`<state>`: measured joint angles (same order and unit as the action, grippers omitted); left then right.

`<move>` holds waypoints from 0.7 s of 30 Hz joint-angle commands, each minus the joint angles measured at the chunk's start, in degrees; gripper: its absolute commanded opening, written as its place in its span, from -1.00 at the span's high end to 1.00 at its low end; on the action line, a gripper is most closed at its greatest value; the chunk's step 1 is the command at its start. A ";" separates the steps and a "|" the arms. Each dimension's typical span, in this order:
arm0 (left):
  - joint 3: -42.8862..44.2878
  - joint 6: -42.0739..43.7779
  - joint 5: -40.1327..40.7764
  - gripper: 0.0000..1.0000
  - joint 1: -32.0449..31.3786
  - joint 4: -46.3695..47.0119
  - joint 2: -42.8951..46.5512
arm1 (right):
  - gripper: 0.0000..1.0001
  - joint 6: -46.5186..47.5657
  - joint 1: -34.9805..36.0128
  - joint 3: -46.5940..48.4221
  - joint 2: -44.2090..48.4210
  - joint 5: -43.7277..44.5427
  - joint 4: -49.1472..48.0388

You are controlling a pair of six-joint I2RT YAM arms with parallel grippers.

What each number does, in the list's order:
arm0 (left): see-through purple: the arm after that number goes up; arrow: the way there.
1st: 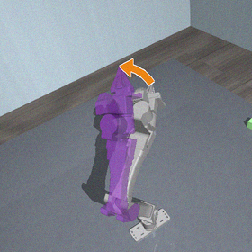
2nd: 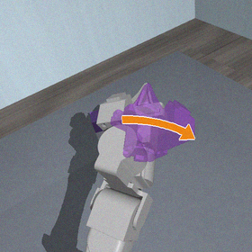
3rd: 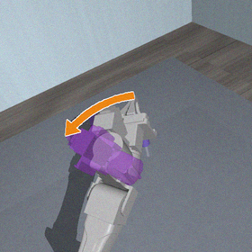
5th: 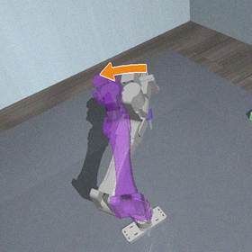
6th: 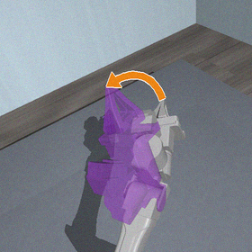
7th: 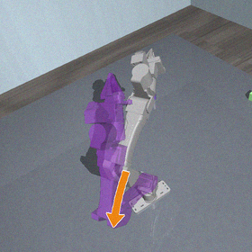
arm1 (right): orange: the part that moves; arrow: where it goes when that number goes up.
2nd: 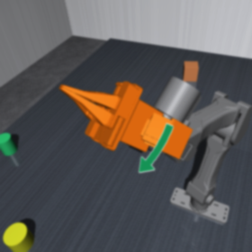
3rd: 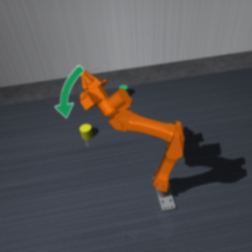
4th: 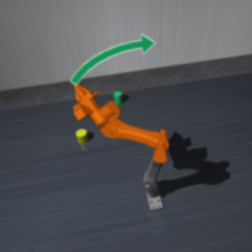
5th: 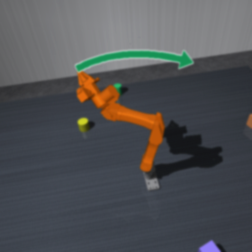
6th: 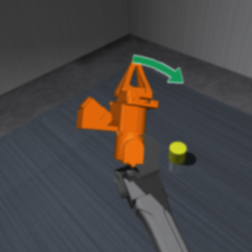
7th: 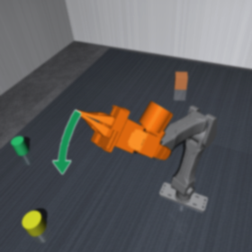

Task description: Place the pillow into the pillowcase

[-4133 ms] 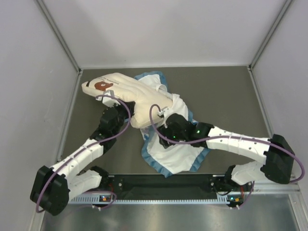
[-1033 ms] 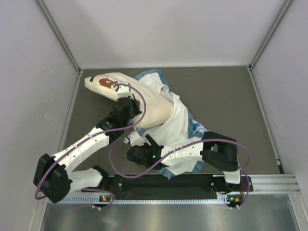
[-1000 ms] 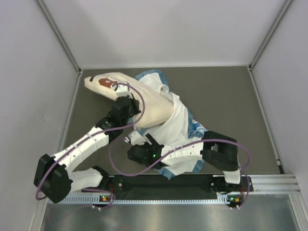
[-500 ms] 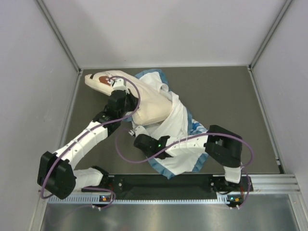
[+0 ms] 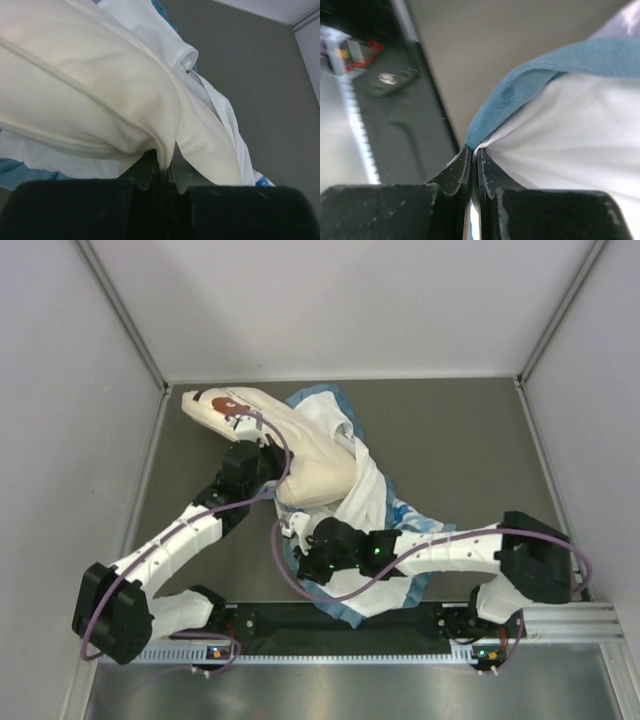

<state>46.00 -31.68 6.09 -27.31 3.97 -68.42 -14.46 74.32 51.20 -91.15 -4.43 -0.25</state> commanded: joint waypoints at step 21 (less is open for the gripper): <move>-16.37 -3.46 44.90 1.00 -37.03 12.38 -7.62 | 0.03 -9.43 -5.73 -7.68 27.68 -12.98 2.09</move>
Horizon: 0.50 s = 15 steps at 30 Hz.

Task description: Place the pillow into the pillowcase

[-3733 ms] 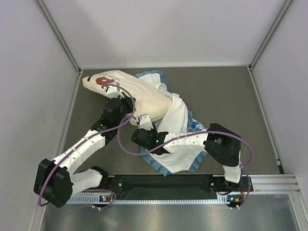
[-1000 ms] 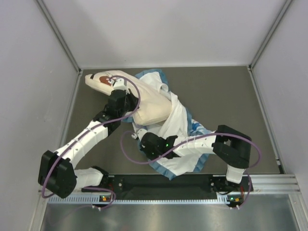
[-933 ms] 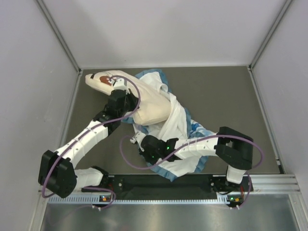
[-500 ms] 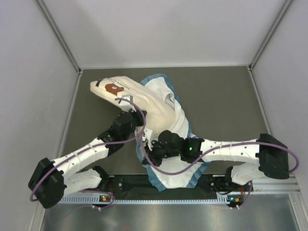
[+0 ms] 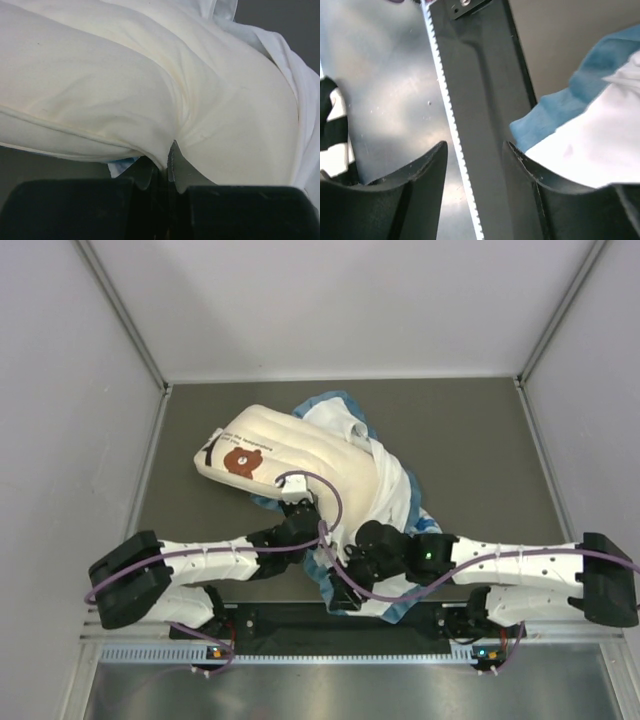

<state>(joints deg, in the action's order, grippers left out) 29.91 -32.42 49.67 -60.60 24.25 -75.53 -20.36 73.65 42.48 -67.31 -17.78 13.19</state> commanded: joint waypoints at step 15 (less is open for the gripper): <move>-3.02 -5.55 -1.85 1.00 -0.05 -12.82 5.92 | 0.14 -15.50 -17.57 5.07 -2.46 36.49 8.17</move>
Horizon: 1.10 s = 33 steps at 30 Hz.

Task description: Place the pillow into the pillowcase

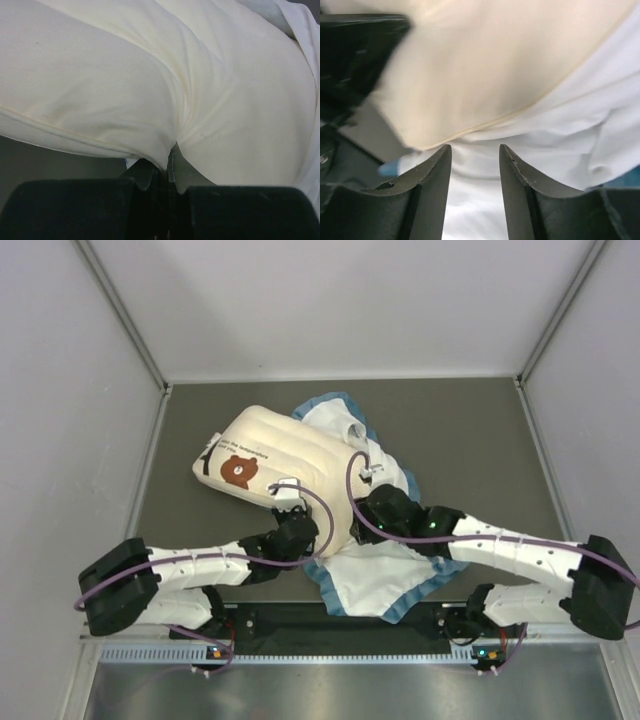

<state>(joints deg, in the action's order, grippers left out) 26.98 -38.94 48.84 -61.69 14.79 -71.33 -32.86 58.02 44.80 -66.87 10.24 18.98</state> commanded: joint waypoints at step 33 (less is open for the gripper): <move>16.33 13.10 -8.75 1.00 3.85 -2.56 -4.33 | 1.00 0.25 -6.16 17.14 -3.97 -14.27 0.61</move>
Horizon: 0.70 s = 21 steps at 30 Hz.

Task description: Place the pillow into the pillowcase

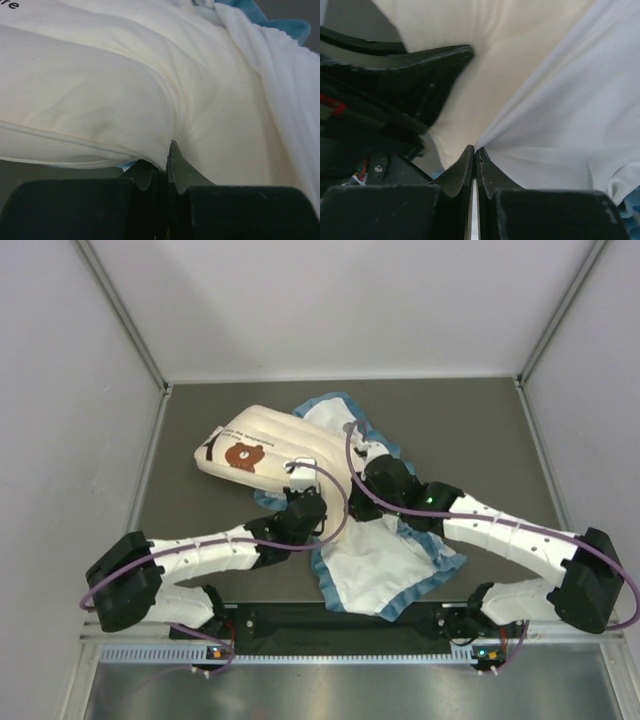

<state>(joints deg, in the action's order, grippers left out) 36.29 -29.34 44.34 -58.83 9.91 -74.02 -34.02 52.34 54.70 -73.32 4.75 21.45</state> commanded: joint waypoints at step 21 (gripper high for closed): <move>13.80 -20.05 -15.07 1.00 6.53 21.28 -22.75 | 1.00 -3.34 -24.46 15.26 -2.09 -31.74 -5.81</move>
<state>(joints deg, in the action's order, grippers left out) 48.95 -45.19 34.72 -52.29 22.13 -94.48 -36.12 30.72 66.87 -75.42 -20.78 22.31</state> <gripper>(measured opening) 0.069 0.006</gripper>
